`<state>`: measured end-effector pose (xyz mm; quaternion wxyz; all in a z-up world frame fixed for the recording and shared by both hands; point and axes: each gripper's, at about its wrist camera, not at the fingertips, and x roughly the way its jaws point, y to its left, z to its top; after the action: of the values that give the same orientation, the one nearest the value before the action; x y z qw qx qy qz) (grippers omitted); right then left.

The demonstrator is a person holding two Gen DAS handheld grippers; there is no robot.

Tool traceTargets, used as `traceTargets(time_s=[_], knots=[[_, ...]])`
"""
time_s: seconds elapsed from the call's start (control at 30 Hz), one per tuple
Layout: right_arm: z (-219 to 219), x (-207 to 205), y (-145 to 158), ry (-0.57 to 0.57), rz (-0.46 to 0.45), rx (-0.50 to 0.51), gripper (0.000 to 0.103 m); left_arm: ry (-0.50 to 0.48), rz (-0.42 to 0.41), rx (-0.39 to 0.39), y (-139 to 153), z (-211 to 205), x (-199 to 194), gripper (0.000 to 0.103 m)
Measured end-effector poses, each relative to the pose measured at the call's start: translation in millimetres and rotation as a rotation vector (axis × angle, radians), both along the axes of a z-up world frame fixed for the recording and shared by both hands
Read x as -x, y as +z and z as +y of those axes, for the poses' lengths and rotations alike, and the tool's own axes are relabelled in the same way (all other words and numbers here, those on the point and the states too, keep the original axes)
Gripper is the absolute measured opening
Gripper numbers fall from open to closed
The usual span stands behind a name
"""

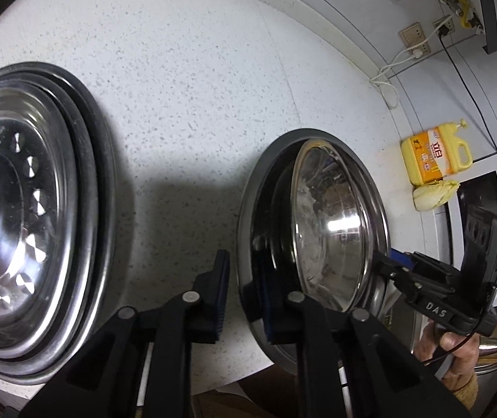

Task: Organize plates and bowls
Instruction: 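Close both grippers on the large bowl's rim holding the nested bowls, then lift the nested bowls with both grippers onto the plate stack and open them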

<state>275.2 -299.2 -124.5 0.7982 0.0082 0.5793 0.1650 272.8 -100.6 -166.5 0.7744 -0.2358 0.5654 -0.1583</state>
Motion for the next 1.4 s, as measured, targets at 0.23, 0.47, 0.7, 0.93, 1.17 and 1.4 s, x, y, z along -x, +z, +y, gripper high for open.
traceTargets(time_s=[0.23,0.47,0.7,0.93,1.17,1.4], knots=[[6.8,-3.3,-9.7,0.023,0.023,-0.019,0.018,-0.008,-0.002,-0.007,-3.3,-4.4,-4.8,0.014],[1.1,-4.3,-12.6,0.002,0.046,-0.104,0.016,0.006,0.001,0.037,-7.9,1.7,-5.8,0.011],[-4.7,-1.5,-0.4,-0.009,0.018,-0.126,0.015,0.000,-0.041,0.026,6.1,2.3,-4.9,0.010],[-5.7,4.8,24.2,-0.019,-0.018,-0.111,0.015,0.013,-0.110,0.035,30.6,19.5,1.0,0.010],[39.7,1.7,45.9,0.049,-0.057,-0.121,0.015,0.108,-0.158,0.027,50.8,93.3,18.4,0.010],[123.2,-7.9,52.5,0.186,-0.064,-0.175,0.015,0.230,-0.164,-0.023,62.2,190.5,48.3,0.010]])
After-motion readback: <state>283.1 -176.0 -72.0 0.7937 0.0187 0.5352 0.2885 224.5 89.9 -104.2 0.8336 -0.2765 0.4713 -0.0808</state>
